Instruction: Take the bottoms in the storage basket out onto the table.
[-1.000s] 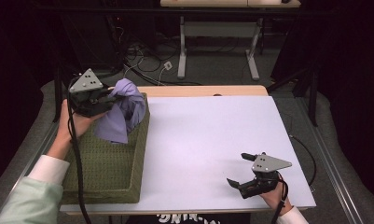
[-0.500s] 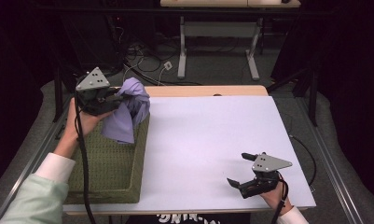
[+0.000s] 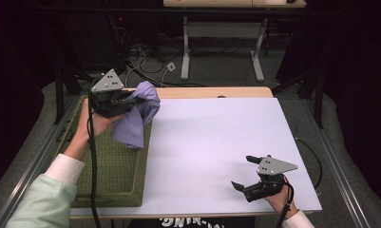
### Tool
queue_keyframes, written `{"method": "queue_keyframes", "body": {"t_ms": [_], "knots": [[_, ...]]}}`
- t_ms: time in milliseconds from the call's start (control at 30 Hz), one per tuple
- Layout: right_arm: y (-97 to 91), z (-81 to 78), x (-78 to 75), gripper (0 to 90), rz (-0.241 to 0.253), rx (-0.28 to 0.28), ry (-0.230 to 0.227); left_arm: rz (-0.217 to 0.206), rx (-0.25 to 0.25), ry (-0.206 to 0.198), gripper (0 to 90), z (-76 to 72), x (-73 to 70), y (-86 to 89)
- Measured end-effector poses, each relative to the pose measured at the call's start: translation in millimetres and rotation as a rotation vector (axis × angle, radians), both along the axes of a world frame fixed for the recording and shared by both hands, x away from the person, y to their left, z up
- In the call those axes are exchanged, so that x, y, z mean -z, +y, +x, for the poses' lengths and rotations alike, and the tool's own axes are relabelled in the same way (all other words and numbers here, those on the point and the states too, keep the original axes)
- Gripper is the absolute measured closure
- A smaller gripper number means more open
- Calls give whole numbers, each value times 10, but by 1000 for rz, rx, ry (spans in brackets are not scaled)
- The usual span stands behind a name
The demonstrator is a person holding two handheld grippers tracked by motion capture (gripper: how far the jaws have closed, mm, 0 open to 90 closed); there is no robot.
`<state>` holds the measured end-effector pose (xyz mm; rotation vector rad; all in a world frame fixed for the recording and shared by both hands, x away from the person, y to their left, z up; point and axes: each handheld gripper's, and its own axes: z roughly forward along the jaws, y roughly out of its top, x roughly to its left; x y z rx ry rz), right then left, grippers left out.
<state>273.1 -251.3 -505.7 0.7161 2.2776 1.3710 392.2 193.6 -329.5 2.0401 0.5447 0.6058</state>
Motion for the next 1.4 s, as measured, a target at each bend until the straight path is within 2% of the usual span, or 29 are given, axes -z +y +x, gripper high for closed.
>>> {"method": "queue_keyframes", "body": {"t_ms": [467,833,1000,1400], "knots": [[1,0,-1,5,-4,0,0,-18,30,4,769,17,5,-148],[-10,-4,-5,5,-4,1,-4,-26,73,7,769,17,-2,-314],[-15,-8,-11,5,2,2,-7,-2,96,17,769,46,32,-434],[-19,-11,-14,5,1,3,-9,16,139,30,768,72,102,-637]]}}
